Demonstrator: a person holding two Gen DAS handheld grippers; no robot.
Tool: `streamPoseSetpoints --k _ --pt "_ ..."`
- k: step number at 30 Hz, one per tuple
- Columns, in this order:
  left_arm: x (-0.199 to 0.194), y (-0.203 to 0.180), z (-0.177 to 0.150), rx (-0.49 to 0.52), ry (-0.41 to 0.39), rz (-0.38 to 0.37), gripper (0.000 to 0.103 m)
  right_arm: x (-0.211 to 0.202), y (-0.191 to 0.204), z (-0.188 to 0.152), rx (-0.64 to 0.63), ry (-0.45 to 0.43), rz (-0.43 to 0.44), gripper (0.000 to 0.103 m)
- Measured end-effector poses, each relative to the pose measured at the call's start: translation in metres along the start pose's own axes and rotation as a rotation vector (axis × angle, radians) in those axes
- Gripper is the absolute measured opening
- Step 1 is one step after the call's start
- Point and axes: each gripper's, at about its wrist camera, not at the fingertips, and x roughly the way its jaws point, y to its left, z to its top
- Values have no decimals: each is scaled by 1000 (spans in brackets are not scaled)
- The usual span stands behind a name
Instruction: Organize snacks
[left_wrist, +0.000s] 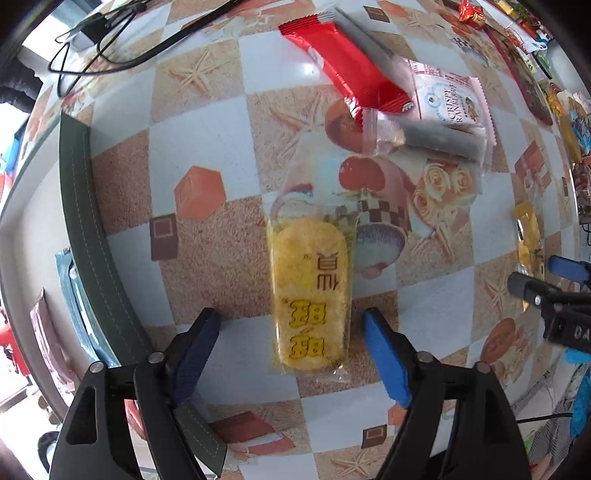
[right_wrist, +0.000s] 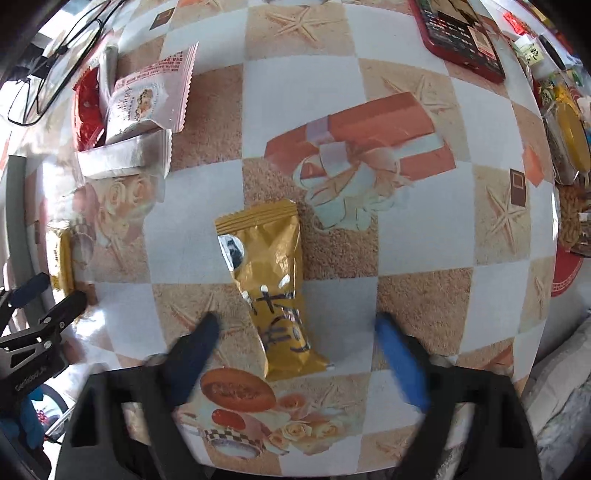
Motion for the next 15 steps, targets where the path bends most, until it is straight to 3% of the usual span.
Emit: streamPoseSetpoints --k 4,15 --pt "16 -21 12 8 28 10 103 21 3 1 -2 12 -27 103" --pt "18 -24 14 -11 15 8 103 19 3 -10 -6 -11 -25 103"
